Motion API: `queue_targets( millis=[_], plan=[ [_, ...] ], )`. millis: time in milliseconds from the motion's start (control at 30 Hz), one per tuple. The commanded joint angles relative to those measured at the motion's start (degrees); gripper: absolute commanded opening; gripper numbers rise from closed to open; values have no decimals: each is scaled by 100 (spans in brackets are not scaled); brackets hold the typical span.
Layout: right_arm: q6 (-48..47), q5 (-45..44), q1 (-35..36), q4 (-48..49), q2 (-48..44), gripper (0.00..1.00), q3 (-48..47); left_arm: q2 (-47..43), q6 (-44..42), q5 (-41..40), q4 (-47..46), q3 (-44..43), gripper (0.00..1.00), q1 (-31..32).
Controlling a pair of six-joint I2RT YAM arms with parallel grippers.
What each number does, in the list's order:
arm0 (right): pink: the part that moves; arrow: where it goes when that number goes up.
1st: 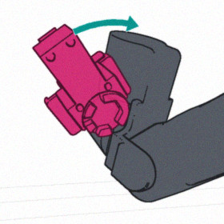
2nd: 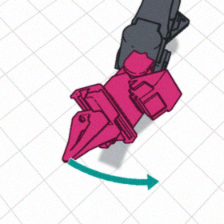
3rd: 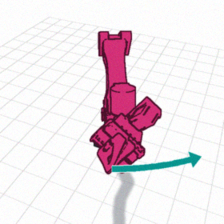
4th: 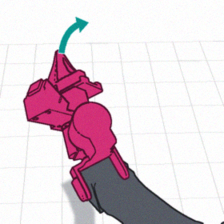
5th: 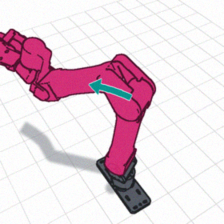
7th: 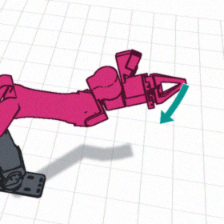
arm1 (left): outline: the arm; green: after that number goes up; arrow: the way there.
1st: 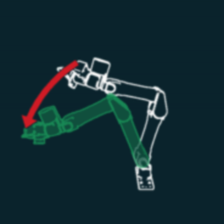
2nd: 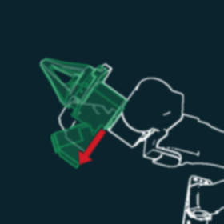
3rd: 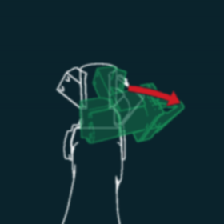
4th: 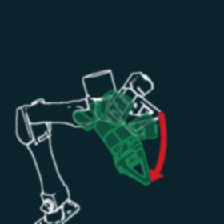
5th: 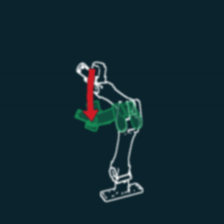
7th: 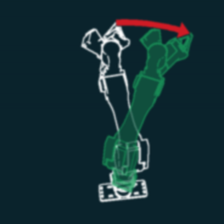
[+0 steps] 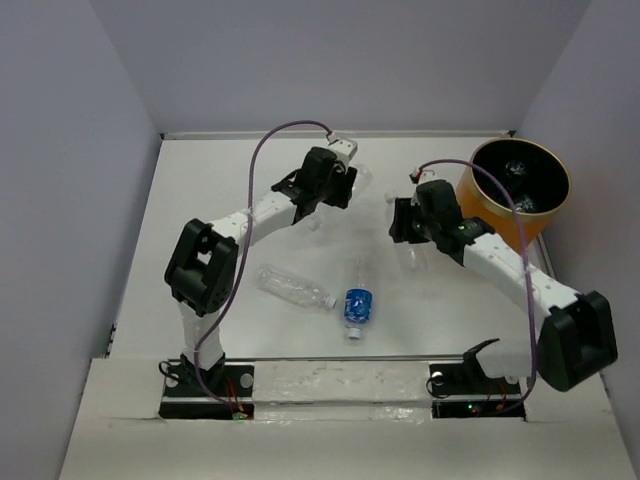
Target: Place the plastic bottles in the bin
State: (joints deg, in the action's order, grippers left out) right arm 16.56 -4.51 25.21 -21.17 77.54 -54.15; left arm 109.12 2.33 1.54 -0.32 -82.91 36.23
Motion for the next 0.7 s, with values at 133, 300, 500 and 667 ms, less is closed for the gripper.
queue_targets(
  millis=[133, 300, 500, 667],
  plan=[
    [-460, -1709, -314, 78, -1698, 23, -1790, -1322, 620, 645, -1128, 284, 44, 147],
    [-566, -2000, -1895, 411, -1523, 23, -2723, -1876, 690, 839, -1313, 276, 44, 516],
    [-646, -2599, -2792, 965, -934, 25, -2575, -2158, 717, 865, -1515, -57, 44, 1052],
    [-294, -1967, -3198, 633, -916, 91, -2407, -2027, 716, 1049, -1550, -567, 45, 1396]
  ],
)
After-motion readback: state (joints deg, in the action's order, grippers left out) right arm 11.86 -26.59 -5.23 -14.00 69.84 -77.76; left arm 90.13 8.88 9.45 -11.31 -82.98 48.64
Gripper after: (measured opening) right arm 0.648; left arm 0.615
